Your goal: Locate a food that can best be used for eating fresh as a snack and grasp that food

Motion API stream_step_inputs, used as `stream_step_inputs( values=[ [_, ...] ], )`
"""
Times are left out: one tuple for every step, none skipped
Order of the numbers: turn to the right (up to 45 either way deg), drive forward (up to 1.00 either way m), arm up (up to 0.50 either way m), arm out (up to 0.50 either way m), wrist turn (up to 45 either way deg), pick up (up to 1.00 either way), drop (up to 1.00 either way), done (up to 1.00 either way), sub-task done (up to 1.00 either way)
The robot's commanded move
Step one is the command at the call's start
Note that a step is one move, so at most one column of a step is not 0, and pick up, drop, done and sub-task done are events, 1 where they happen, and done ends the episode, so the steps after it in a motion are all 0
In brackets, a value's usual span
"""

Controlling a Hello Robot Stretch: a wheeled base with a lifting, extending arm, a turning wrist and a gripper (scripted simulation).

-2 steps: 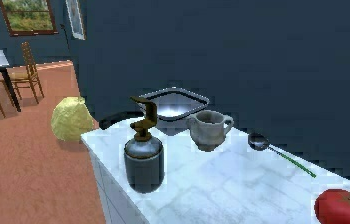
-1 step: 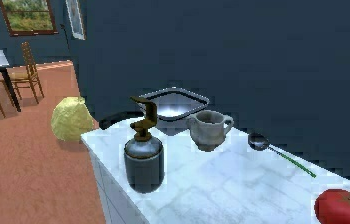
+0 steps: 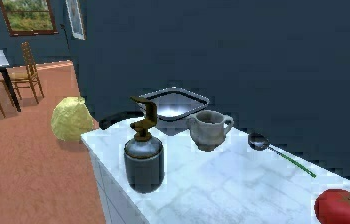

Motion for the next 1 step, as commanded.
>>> stream_step_inputs(
  values=[
    [0.0,0.00,0.10,0.00,0.0,0.00,0.00,0.00,0.00]
  ],
)
